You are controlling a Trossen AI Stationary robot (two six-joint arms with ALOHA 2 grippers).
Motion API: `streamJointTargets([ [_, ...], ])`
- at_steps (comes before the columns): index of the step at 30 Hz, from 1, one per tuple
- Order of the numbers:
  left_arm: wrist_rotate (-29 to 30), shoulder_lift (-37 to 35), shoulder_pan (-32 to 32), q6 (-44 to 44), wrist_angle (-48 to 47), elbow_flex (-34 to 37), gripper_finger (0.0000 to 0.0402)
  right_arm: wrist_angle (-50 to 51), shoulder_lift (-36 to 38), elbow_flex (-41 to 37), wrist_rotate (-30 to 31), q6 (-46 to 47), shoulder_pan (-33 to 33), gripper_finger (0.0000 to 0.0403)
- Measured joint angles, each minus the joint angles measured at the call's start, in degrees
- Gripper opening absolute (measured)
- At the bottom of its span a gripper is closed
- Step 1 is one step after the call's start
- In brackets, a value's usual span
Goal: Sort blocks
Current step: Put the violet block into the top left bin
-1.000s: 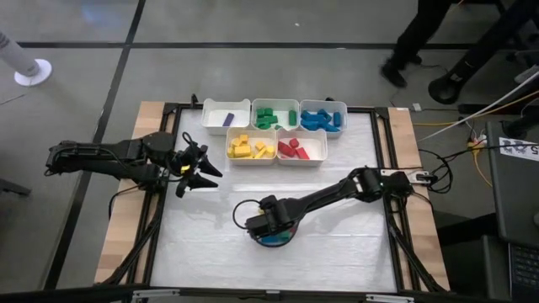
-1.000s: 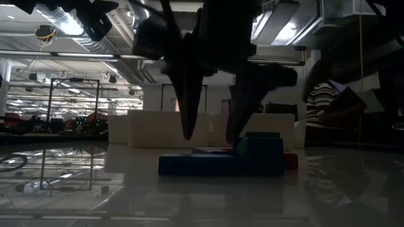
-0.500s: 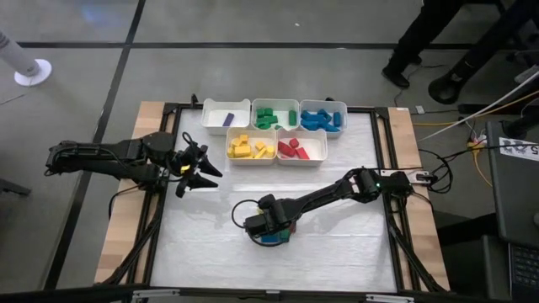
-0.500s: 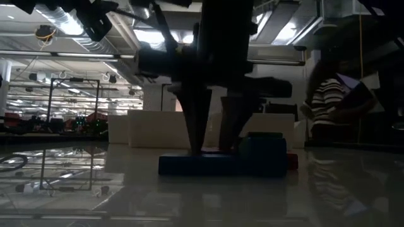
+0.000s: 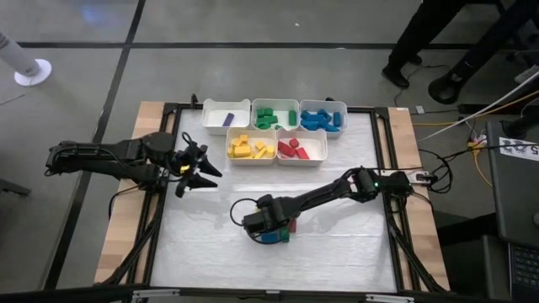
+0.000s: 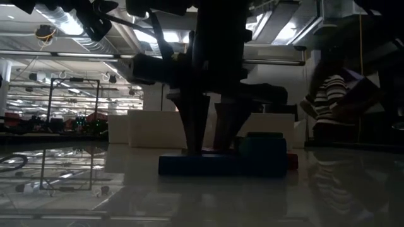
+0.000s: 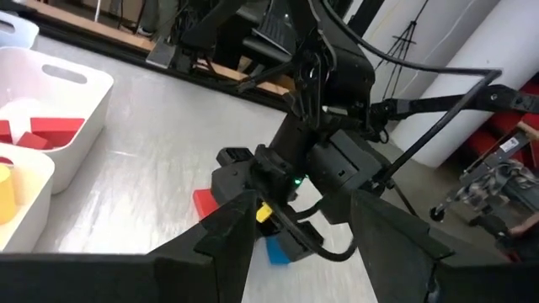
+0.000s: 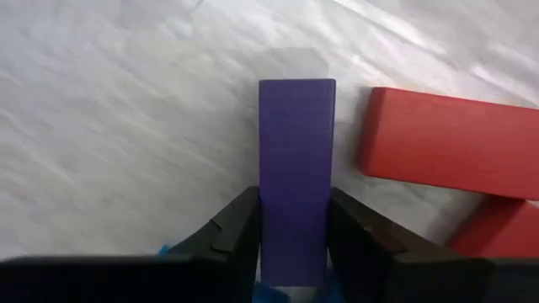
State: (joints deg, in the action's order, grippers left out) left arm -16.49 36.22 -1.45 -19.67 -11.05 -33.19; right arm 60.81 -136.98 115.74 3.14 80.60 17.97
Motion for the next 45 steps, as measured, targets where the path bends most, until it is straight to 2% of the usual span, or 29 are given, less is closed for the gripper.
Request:
streamJointTargets([
  [2, 0.0, -0.3, -0.1, 0.4, 0.1, 0.0, 0.0182, -0.4, 0.9, 1.4, 0.7, -0.6, -0.4, 0.0124],
  [6, 0.5, -0.6, -0.1, -1.3, 0.0, 0.0, 0.0182, -0.5, 3.1, 6.9, 6.6, -7.4, -1.1, 0.0124],
  [9, 2.6, -0.6, -0.6, -9.4, 0.0, 0.0, 0.0182, -0.6, 3.0, 11.3, 13.0, -16.2, -1.1, 0.0124],
  [14, 2.8, -0.6, -1.7, -25.4, -0.5, 0.0, 0.0182, -1.4, 3.0, 17.1, 23.3, -26.9, -1.1, 0.0124],
  [19, 2.8, -0.5, -1.7, -33.2, -0.5, 0.0, 0.0182, -5.4, 3.0, 17.8, 29.0, -35.4, -1.9, 0.0124],
  [26, 2.9, 2.4, -1.7, -35.2, -0.6, 0.0, 0.0182, -14.8, 2.9, 17.8, 29.3, -43.9, -3.5, 0.0124],
  [37, 2.9, 5.2, -1.6, -35.9, -0.4, -0.1, 0.0182, -12.8, 2.8, 17.8, 28.7, -45.3, -4.1, 0.0123],
  [45, 2.8, 4.8, -3.1, -35.9, -1.2, 0.0, 0.0182, -7.0, 2.8, 17.8, 26.8, -45.5, -4.1, 0.0123],
])
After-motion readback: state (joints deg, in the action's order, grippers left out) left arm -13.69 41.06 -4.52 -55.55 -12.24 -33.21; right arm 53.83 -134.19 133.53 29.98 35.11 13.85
